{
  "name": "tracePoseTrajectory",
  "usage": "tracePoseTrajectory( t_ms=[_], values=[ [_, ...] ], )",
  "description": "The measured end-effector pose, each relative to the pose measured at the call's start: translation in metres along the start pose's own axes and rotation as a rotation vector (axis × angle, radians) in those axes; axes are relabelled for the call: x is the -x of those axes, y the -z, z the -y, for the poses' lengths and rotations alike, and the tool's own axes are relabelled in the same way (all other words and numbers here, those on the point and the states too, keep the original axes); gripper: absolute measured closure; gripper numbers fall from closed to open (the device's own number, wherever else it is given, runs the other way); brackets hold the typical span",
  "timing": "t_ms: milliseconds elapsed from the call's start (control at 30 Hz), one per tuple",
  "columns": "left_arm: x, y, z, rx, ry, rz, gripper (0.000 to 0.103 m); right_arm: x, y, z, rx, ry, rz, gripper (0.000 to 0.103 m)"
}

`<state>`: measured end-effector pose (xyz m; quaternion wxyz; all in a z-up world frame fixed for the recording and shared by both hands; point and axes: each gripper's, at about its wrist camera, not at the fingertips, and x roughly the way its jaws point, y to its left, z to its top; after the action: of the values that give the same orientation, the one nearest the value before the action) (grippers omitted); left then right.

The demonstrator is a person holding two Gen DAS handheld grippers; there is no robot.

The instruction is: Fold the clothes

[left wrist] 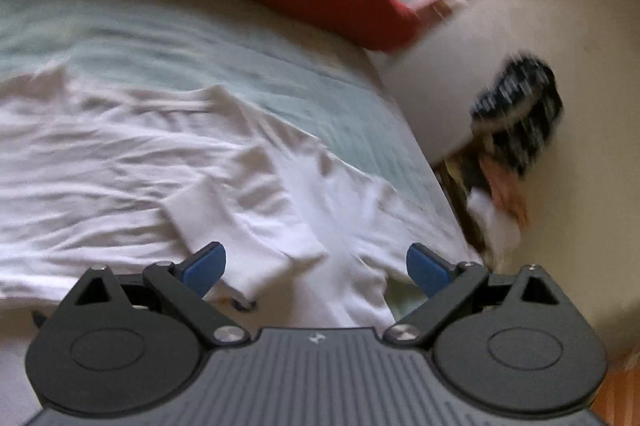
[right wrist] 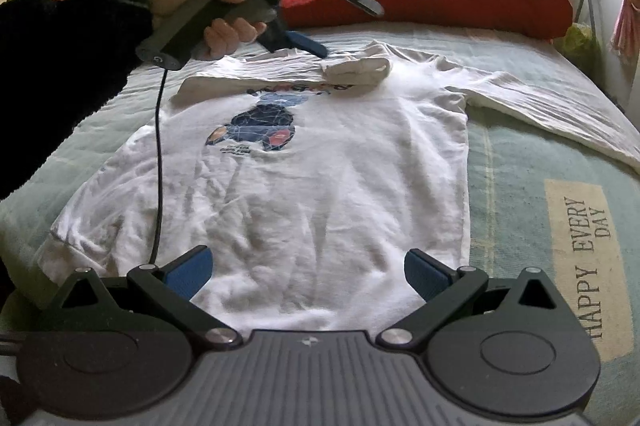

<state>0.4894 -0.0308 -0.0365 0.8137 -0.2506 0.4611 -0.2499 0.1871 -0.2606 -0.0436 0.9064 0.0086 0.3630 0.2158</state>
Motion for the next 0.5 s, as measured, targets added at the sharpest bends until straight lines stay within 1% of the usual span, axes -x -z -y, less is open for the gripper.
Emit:
tracePoseTrajectory(
  t_ms=[100, 200, 300, 400, 467, 500],
  values=[
    [-0.010, -0.004, -0.011, 0.044, -0.041, 0.034, 0.006, -0.001, -0.001, 0.000, 0.003, 0.001, -0.002, 0.000],
    [-0.024, -0.008, -0.018, 0.087, -0.060, 0.014, 0.006, -0.003, -0.001, 0.001, 0.005, 0.006, -0.007, 0.000],
    [-0.035, -0.011, -0.011, 0.087, -0.037, 0.026, 0.006, -0.006, -0.001, 0.004, -0.002, 0.012, -0.015, 0.000],
    [-0.045, -0.018, 0.005, 0.089, 0.037, 0.038, 0.006, -0.009, -0.002, 0.006, -0.011, 0.014, -0.021, 0.000],
    [-0.058, -0.022, 0.019, 0.070, 0.063, 0.017, 0.006, -0.009, -0.002, 0.007, -0.012, 0.015, -0.023, 0.000],
    [-0.064, -0.022, 0.027, 0.052, 0.060, 0.007, 0.006, -0.009, -0.002, 0.008, -0.013, 0.016, -0.022, 0.000]
  ],
)
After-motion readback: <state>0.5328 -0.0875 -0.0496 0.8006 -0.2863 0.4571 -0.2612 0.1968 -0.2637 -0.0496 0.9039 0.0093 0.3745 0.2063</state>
